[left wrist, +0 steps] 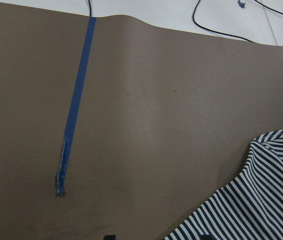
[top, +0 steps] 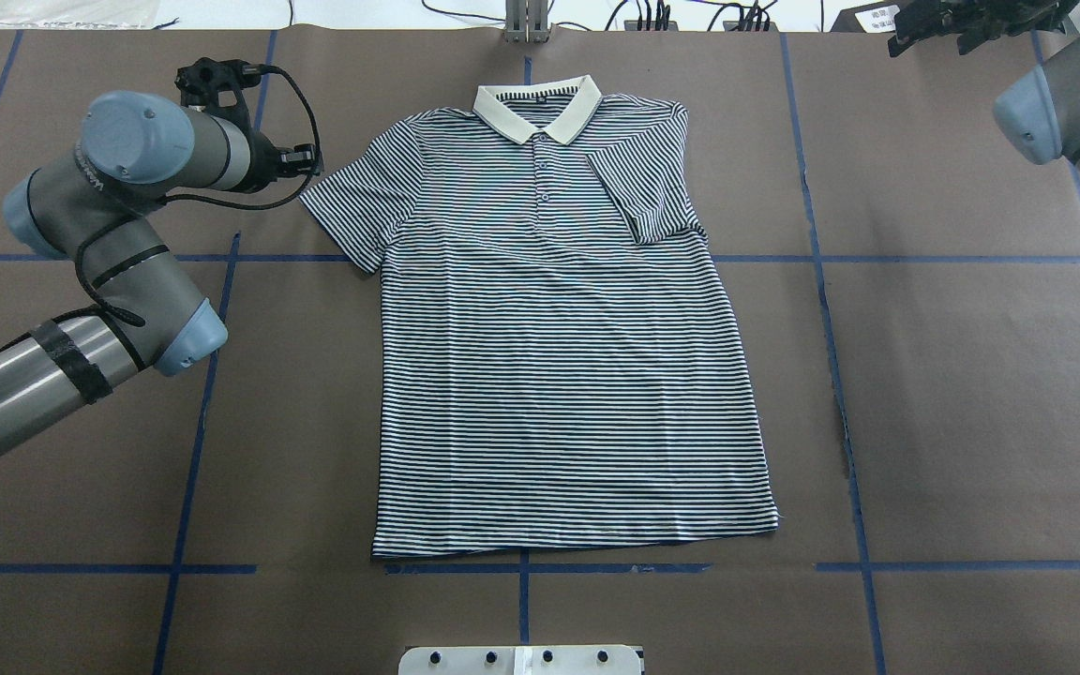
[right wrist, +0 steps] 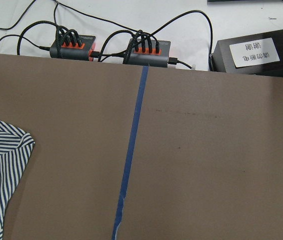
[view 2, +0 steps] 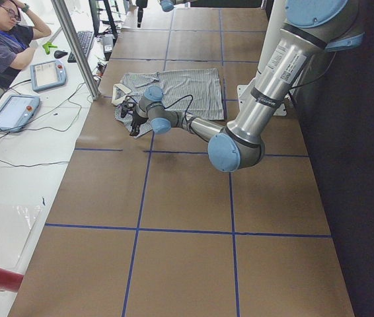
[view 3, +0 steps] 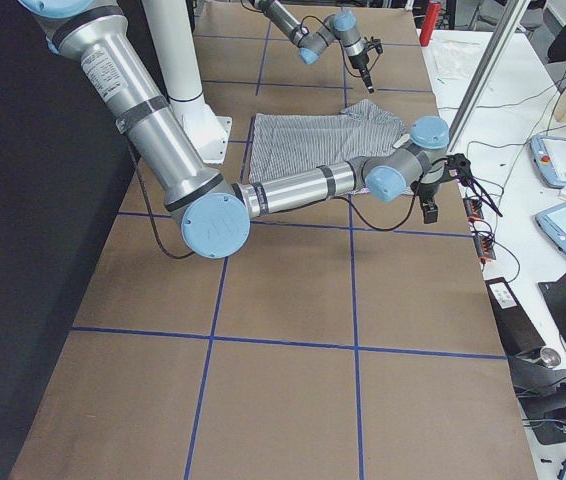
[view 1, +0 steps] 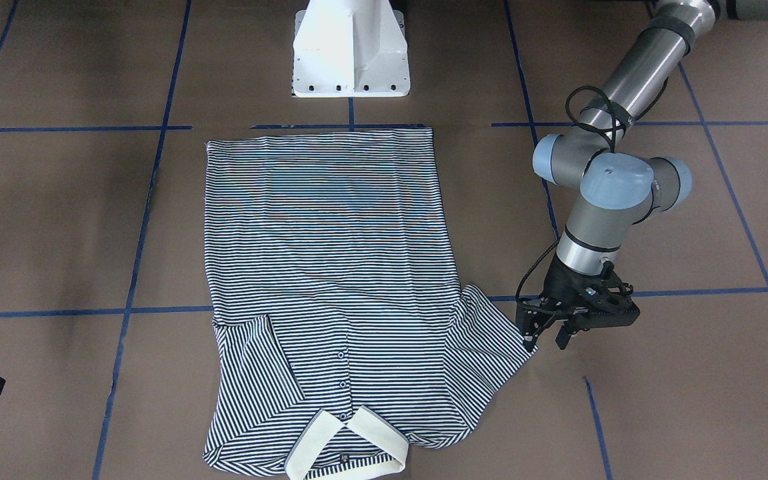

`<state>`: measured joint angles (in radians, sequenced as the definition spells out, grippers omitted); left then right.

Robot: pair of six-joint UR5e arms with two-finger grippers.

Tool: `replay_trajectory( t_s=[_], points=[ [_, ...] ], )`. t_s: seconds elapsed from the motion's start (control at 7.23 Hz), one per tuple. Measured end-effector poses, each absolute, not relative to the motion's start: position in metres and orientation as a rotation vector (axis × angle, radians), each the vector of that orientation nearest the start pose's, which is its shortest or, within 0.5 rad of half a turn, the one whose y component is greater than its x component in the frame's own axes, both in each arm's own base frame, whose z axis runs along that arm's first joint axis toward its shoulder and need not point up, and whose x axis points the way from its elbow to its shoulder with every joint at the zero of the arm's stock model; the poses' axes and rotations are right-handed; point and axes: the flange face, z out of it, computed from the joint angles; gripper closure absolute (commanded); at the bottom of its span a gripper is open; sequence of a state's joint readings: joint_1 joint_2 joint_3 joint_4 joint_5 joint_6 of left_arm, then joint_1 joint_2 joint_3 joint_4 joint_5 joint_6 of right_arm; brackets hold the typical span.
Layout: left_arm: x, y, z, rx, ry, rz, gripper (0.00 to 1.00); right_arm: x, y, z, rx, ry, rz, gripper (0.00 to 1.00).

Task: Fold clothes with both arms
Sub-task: 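Lower the left gripper onto the sleeve nearest it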

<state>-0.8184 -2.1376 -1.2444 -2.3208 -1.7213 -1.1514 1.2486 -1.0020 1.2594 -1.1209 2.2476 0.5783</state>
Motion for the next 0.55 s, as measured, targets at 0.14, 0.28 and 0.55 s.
replay_trajectory(
  t_s=[0.14, 0.28, 0.55],
  points=[
    [0.435, -0.622, 0.403, 0.455, 0.879, -0.278, 0.36, -0.165, -0.719, 0.415, 0.330, -0.876, -0.002, 0.00],
    [0.443, -0.618, 0.405, 0.449, 0.874, -0.264, 0.37, -0.165, -0.719, 0.416, 0.330, -0.875, -0.001, 0.00],
    [0.451, -0.616, 0.409, 0.449, 0.863, -0.237, 0.39, -0.165, -0.719, 0.417, 0.328, -0.873, 0.000, 0.00]
  ],
)
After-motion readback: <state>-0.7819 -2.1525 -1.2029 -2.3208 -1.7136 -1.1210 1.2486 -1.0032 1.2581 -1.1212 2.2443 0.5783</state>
